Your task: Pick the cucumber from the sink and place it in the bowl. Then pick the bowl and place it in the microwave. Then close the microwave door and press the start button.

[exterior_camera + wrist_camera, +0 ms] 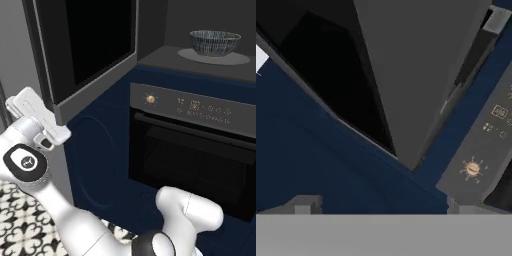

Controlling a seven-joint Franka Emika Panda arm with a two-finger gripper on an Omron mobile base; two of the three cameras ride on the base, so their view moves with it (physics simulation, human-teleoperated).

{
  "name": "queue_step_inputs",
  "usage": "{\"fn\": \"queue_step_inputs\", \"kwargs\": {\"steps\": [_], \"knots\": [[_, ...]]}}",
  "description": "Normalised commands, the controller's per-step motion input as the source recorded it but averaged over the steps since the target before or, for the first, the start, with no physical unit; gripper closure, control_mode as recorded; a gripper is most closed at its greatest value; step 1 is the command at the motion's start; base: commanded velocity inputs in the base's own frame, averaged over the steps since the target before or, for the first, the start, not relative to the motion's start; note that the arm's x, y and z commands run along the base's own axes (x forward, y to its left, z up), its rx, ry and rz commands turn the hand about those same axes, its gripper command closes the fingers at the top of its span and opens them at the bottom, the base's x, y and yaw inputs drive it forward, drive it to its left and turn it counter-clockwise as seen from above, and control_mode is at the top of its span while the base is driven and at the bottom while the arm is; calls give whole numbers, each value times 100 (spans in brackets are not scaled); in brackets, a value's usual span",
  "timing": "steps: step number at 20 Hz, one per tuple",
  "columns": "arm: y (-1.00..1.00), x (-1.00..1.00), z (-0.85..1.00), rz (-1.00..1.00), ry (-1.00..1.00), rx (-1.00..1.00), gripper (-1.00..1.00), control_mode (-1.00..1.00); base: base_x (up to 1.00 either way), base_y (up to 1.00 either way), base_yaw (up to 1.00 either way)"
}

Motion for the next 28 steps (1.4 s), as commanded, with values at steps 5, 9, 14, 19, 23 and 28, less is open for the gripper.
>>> {"fn": "queue_step_inputs", "kwargs": {"steps": [5, 9, 14, 19, 23, 28], "knots": [[-36, -13, 57, -6, -28, 22, -100, -100, 0, 0, 0], [-65, -20, 49, 0, -29, 28, -100, -100, 0, 0, 0], [-88, -31, 23, 0, -17, 32, -100, -100, 0, 0, 0], [-90, -14, 12, 0, -12, 30, -100, -100, 0, 0, 0], [-96, 1, 0, 0, -3, 25, -100, -100, 0, 0, 0], [-100, 5, 0, 0, -8, 18, -100, -100, 0, 0, 0]]}}
